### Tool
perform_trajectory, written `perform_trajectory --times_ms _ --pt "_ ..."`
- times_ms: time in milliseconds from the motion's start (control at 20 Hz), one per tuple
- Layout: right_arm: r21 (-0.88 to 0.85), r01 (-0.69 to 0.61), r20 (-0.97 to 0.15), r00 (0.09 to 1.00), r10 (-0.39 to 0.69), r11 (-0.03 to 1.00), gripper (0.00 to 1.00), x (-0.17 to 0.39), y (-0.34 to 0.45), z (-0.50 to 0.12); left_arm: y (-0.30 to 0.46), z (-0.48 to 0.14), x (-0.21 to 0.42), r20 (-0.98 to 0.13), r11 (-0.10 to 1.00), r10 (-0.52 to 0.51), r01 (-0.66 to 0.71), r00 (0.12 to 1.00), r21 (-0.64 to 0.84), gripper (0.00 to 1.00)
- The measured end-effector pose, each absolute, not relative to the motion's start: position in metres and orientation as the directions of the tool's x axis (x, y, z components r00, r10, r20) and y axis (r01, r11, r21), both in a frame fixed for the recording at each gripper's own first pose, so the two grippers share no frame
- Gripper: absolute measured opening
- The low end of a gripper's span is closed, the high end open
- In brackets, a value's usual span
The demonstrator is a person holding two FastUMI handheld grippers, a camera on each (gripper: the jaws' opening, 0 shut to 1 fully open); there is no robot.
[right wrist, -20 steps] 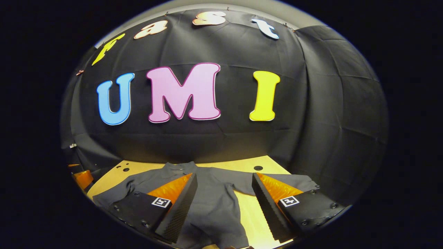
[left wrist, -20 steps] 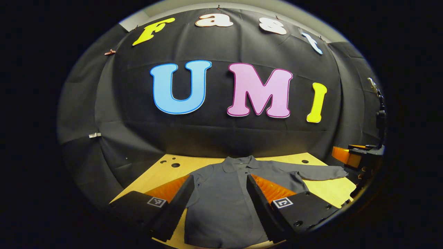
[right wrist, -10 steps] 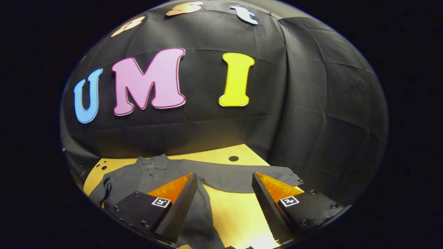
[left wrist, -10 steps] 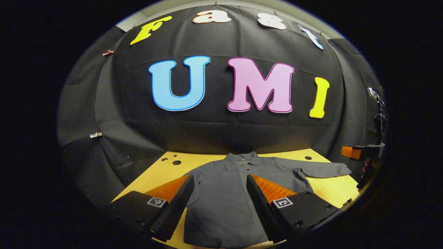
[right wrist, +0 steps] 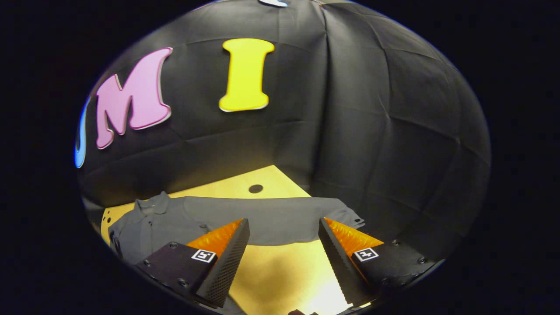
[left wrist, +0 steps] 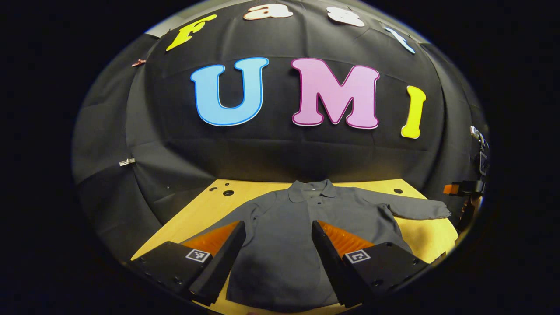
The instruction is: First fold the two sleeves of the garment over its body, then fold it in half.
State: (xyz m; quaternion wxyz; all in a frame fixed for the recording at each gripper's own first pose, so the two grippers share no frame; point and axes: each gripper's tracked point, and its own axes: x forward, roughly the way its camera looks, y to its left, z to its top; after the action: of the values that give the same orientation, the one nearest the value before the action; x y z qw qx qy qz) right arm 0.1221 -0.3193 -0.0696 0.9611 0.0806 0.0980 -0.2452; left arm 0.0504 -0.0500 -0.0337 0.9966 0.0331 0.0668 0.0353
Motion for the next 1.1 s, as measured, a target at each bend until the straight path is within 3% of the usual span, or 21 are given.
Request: perform_trajectory --times_ms 350,400,450,750,1100 --pt "0.130 0.633 -0.316 0.756 -0.573 0.763 0.99 0.162 -0.408 -0.117 -0.070 -0.050 0.069 -0.187 0.993 0.084 -0.067 0.979 0.097 0.96" --pt "0.128 0.644 -0.338 0.743 -0.577 0.754 0.99 0.165 -0.417 -0.126 -0.074 -0.050 0.072 -0.190 0.993 0.085 -0.066 0.978 0.102 1.00" --pt "0.124 0.654 -0.359 0.731 -0.581 0.746 0.99 0.168 -0.426 -0.136 -0.078 -0.050 0.074 -0.193 0.992 0.084 -0.065 0.978 0.106 0.96" --pt "0.145 0.708 -0.489 0.659 -0.572 0.692 0.99 0.181 -0.459 -0.186 -0.090 -0.057 0.087 -0.217 0.989 0.088 -0.058 0.972 0.139 0.98" --pt "0.124 0.741 -0.535 0.610 -0.585 0.660 0.98 0.182 -0.468 -0.180 -0.108 -0.066 0.097 -0.240 0.989 0.072 -0.037 0.968 0.146 0.98"
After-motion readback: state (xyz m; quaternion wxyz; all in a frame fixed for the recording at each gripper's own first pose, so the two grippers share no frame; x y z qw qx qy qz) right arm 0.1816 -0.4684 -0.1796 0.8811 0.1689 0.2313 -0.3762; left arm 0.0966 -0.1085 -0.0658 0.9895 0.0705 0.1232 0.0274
